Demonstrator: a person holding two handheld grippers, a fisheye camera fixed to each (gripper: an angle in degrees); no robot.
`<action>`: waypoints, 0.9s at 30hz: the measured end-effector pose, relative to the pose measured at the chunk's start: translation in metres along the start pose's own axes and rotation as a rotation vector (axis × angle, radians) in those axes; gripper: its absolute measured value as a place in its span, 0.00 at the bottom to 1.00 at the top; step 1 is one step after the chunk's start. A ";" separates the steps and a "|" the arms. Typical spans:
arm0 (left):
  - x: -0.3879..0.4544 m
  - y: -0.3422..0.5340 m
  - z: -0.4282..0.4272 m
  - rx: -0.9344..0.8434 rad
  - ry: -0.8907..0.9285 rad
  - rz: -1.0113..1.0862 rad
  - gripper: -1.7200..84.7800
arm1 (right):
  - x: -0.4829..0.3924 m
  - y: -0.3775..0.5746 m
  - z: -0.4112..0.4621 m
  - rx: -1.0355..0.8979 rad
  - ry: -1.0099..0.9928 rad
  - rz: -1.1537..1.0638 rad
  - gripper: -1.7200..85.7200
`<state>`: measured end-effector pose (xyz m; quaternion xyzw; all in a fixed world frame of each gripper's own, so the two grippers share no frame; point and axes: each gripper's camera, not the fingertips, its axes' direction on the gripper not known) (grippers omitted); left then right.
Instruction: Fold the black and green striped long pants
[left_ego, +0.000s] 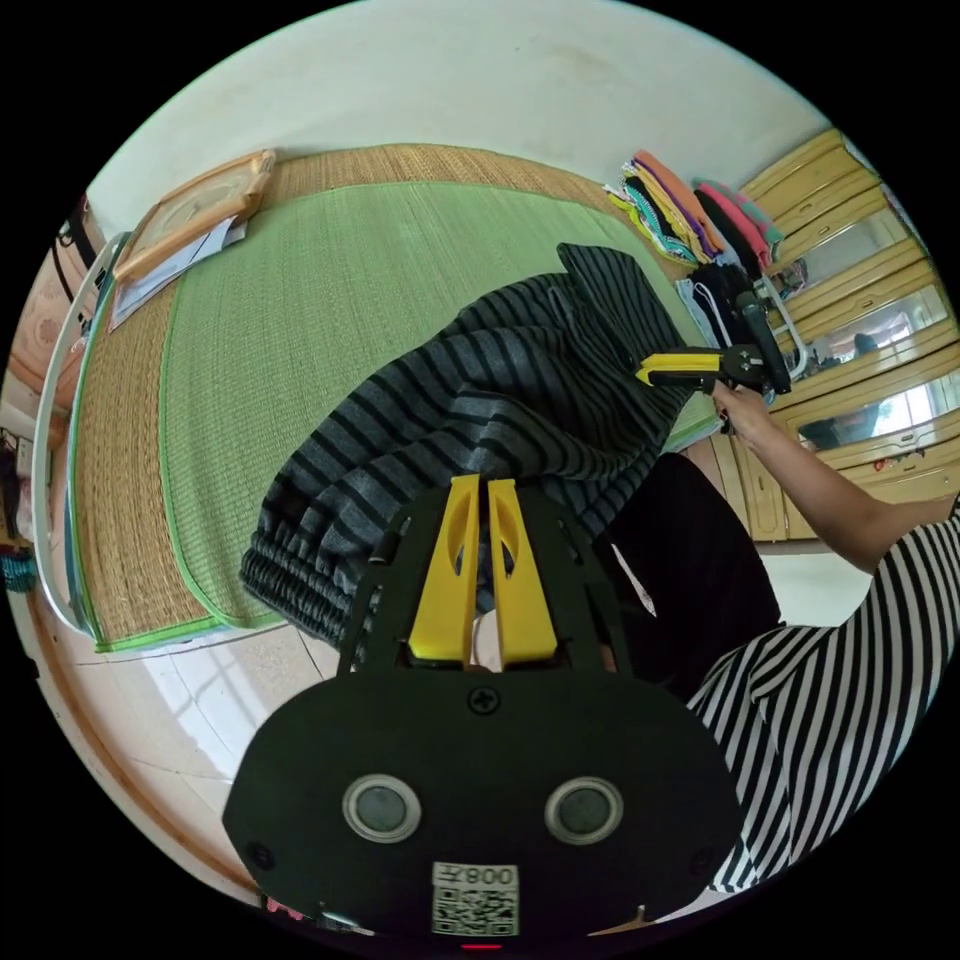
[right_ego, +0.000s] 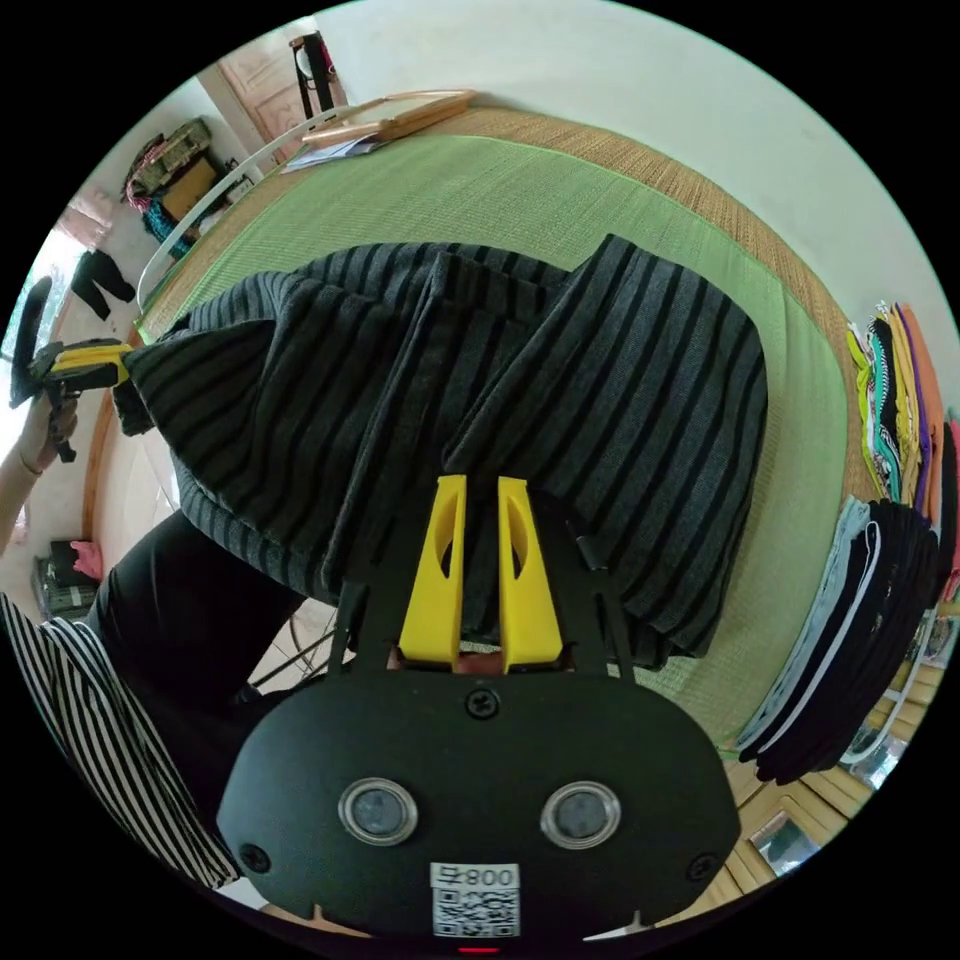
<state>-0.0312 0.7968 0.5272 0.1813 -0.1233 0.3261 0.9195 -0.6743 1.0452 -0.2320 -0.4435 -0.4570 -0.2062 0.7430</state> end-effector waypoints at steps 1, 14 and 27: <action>0.000 0.004 -0.002 0.019 0.014 -0.011 0.03 | -0.002 0.000 -0.003 0.010 -0.025 0.023 0.07; 0.023 0.020 -0.040 0.167 0.018 -0.047 0.03 | 0.170 0.123 -0.141 0.109 0.200 0.634 0.04; 0.045 0.029 -0.046 0.142 0.016 -0.147 0.03 | -0.094 0.090 -0.022 -0.015 0.092 -0.314 0.16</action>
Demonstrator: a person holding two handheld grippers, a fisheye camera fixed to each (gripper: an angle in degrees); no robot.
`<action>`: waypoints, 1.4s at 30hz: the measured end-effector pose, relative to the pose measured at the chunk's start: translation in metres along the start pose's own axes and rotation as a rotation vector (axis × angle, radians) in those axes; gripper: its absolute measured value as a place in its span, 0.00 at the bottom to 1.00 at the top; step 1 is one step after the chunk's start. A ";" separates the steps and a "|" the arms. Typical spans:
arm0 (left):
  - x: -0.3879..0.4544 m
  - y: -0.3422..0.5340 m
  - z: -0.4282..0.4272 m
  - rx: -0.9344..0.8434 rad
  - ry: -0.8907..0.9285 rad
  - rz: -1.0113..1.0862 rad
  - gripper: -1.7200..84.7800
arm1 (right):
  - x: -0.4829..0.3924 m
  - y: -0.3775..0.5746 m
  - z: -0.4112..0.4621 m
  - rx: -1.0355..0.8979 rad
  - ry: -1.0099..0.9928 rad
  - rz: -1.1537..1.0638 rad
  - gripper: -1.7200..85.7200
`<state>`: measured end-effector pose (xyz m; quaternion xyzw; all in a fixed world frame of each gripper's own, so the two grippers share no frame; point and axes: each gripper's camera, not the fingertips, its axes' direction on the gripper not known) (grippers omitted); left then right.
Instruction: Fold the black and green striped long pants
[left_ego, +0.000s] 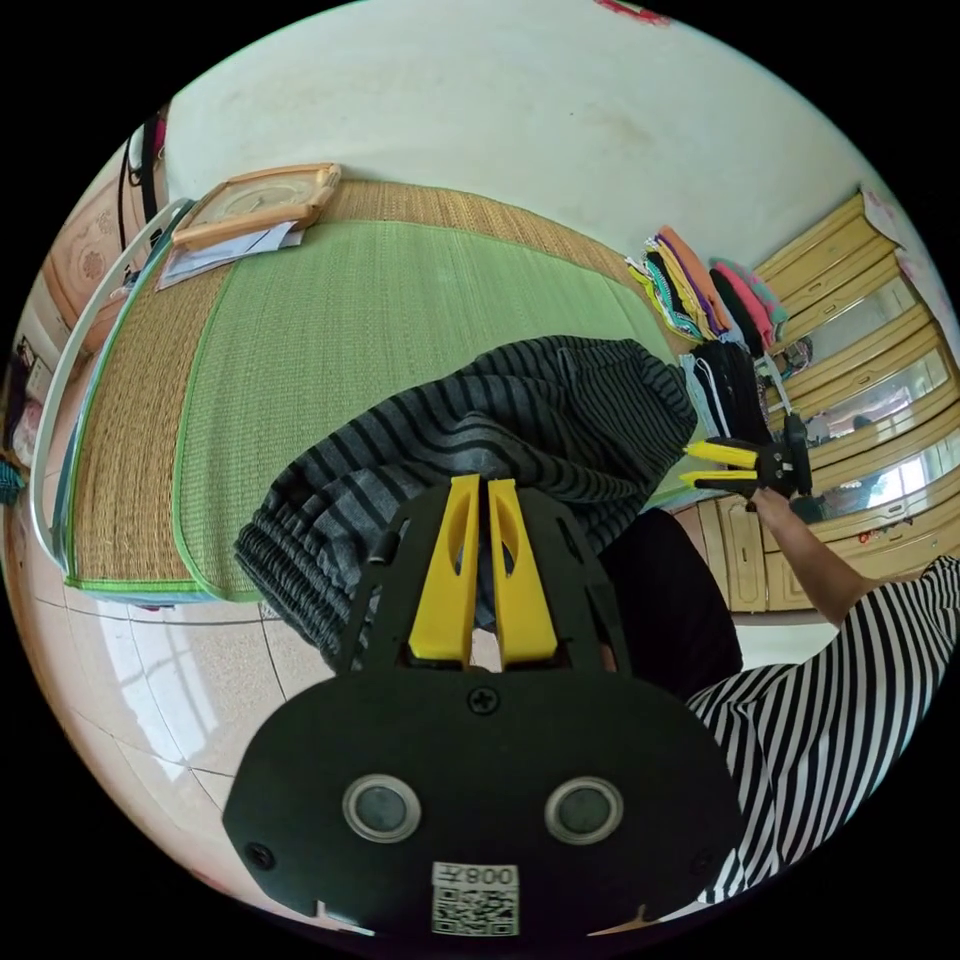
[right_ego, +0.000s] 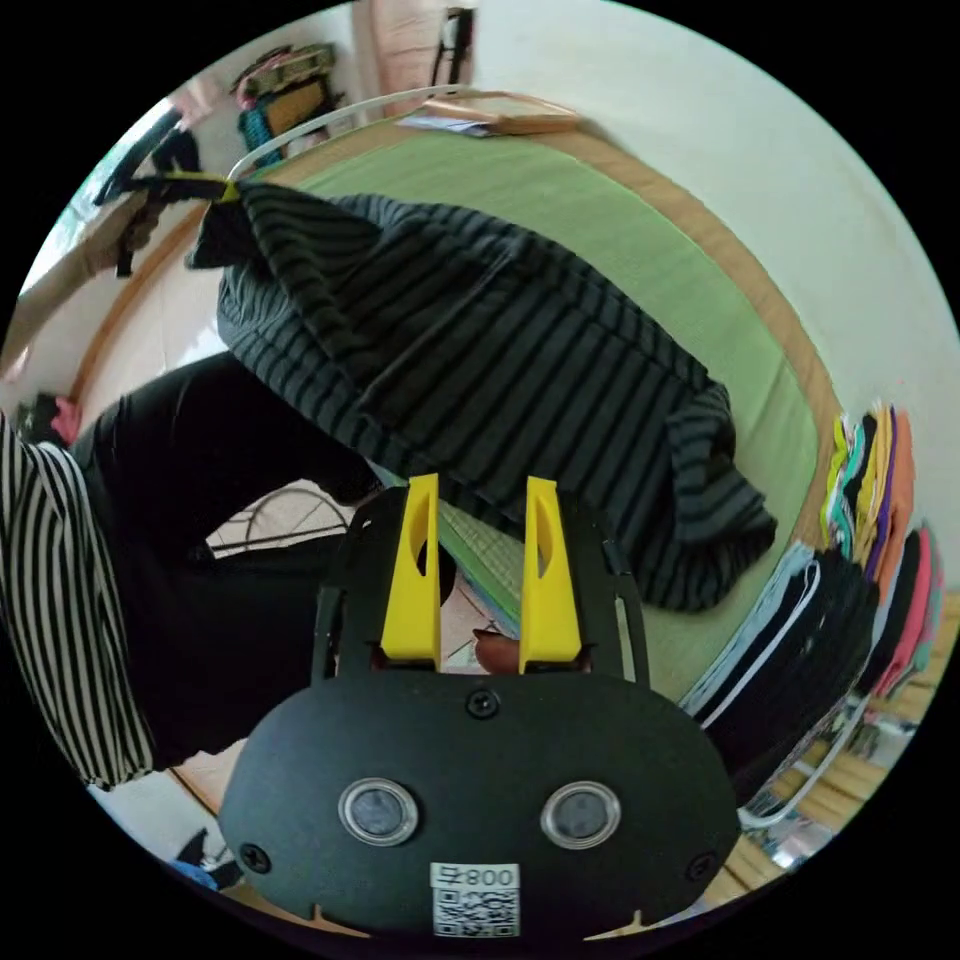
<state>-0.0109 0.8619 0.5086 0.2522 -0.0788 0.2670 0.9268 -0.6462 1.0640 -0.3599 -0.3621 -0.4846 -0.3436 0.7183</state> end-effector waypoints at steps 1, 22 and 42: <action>0.003 0.001 -0.001 -0.006 -0.010 0.001 0.04 | -0.009 -0.004 0.006 0.004 0.017 -0.031 0.15; 0.043 0.007 -0.017 -0.012 -0.018 -0.035 0.03 | -0.011 0.061 0.036 0.005 -0.036 -0.110 0.09; 0.079 -0.028 -0.119 0.292 -0.130 0.034 0.03 | 0.257 0.298 -0.123 0.842 -0.616 0.656 0.04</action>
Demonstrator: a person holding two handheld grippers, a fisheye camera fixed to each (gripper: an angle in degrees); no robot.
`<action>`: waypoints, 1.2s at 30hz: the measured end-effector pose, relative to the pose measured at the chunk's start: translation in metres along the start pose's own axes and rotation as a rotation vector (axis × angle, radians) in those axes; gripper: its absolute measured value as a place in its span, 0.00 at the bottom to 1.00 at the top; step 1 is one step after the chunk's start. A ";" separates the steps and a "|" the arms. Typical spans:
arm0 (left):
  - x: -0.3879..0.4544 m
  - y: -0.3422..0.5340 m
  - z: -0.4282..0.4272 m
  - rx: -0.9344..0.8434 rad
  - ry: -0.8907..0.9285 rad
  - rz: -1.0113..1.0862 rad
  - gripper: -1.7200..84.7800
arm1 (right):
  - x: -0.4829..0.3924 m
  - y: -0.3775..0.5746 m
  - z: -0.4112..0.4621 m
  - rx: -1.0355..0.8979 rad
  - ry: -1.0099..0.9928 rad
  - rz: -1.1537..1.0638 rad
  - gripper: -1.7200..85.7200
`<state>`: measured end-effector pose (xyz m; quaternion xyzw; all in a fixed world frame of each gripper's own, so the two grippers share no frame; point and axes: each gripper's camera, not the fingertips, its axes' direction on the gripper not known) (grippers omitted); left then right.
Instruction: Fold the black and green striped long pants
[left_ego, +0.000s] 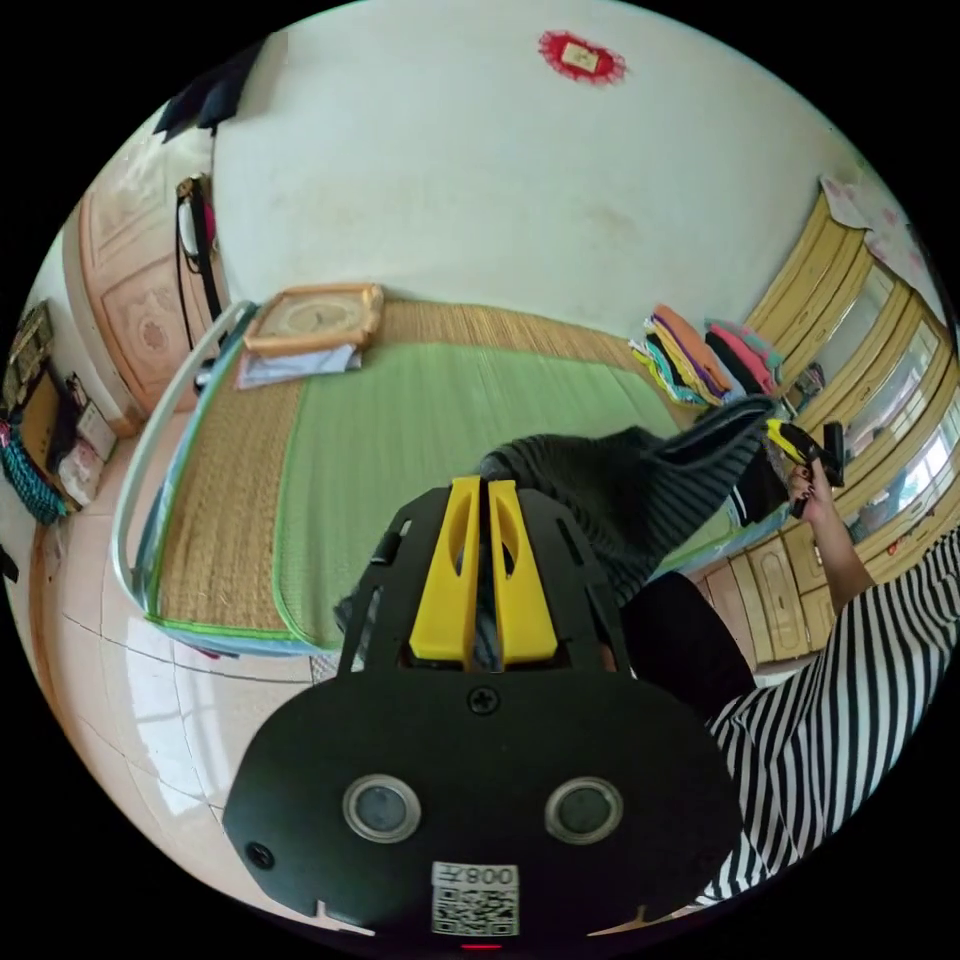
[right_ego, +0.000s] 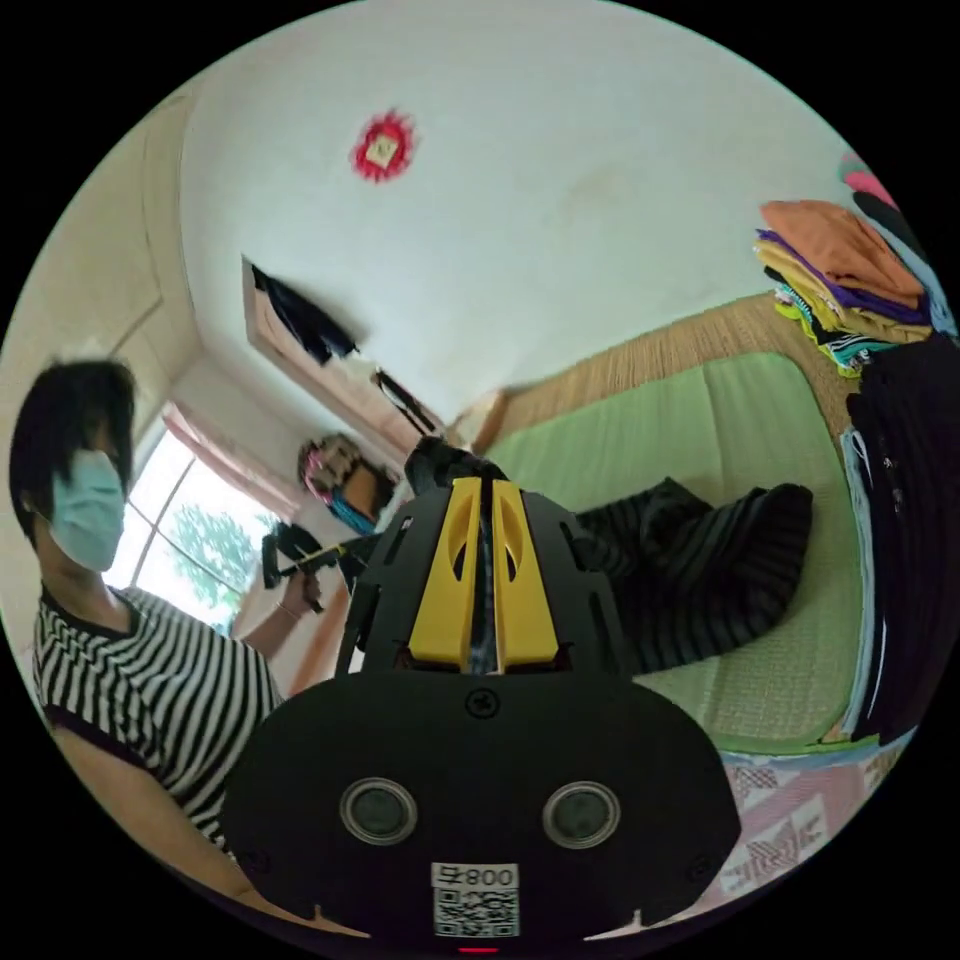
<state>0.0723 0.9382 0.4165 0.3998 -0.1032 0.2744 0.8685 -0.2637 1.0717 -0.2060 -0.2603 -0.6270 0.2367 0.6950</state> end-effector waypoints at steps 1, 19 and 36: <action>-0.005 -0.013 -0.008 0.040 -0.004 -0.004 0.03 | 0.008 -0.007 -0.017 0.065 -0.040 0.016 0.04; -0.054 -0.213 0.134 -0.149 -0.043 -0.130 0.02 | 0.192 -0.178 0.051 0.142 0.220 0.365 0.03; -0.037 -0.145 0.210 -0.637 -0.445 0.026 0.02 | 0.085 0.069 0.285 -0.755 0.456 -0.015 0.02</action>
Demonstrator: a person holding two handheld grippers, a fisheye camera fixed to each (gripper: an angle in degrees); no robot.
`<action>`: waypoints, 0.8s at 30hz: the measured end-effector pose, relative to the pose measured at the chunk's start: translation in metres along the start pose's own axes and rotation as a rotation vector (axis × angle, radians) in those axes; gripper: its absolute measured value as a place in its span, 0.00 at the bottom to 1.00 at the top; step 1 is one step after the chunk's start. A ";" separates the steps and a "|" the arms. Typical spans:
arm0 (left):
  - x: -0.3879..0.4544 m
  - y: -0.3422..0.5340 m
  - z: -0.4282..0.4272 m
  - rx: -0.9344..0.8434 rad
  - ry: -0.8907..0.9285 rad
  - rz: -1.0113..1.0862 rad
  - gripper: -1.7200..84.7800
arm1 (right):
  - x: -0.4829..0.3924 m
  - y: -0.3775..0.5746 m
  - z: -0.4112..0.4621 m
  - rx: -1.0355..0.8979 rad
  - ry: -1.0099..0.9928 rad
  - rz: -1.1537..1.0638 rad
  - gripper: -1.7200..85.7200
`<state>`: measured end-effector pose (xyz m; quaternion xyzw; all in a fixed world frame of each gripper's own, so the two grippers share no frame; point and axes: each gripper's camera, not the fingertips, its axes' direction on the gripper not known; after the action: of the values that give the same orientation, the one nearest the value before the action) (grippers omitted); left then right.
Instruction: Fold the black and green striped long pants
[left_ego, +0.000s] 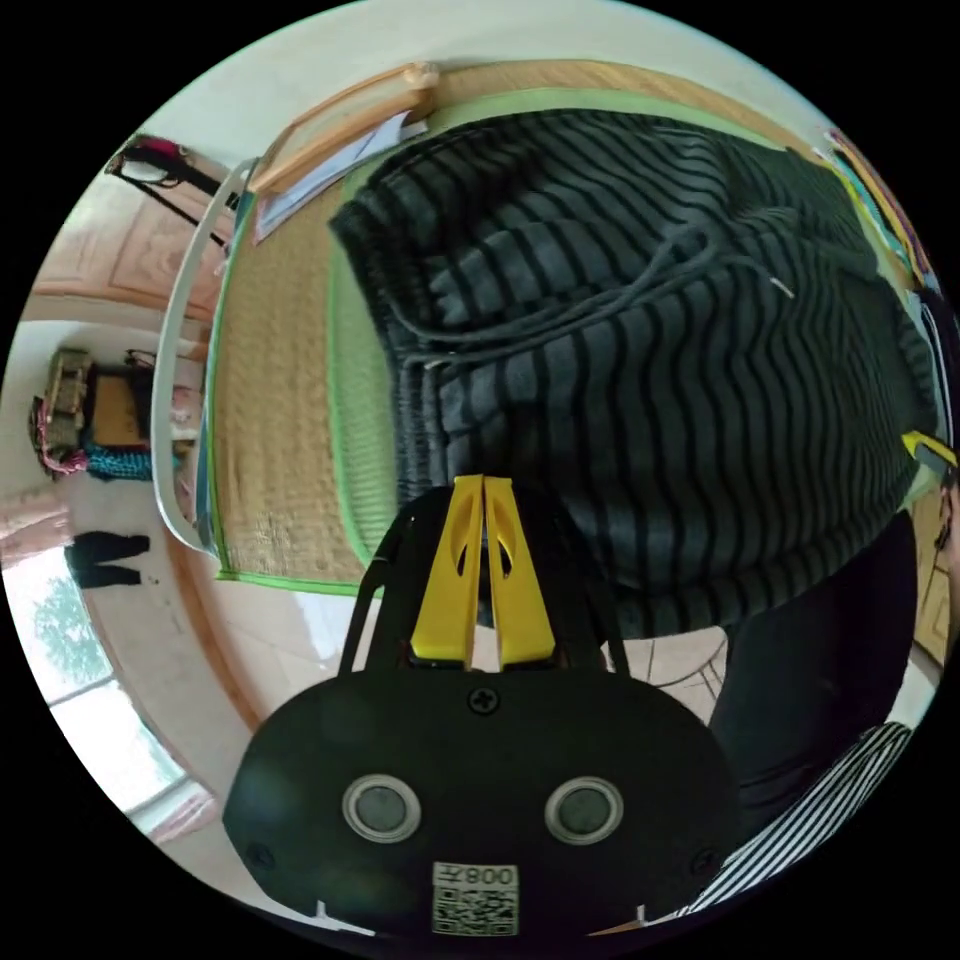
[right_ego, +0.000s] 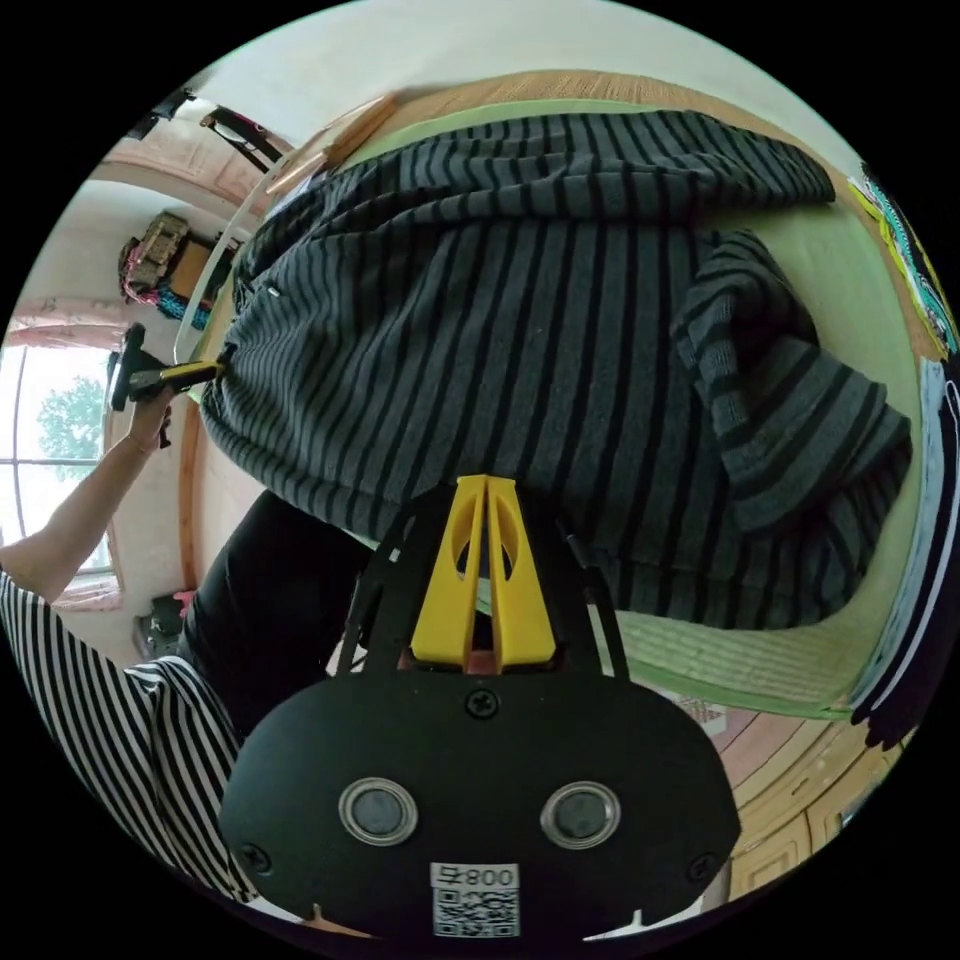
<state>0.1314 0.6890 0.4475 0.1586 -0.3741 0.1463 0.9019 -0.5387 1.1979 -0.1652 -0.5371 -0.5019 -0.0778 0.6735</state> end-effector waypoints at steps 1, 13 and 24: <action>-0.015 -0.010 0.004 -0.017 0.041 -0.041 0.02 | -0.016 -0.001 0.008 -0.003 -0.036 -0.008 0.02; -0.004 -0.042 -0.040 0.263 0.328 -0.009 0.02 | -0.061 0.034 -0.053 0.181 0.345 -0.002 0.14; 0.128 -0.108 -0.056 0.253 0.668 0.427 0.02 | -0.109 0.017 0.010 -0.027 0.693 -0.332 0.08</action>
<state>0.2944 0.6324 0.4827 0.1311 -0.0643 0.4182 0.8965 -0.5865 1.1657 -0.2596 -0.3990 -0.3236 -0.3693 0.7744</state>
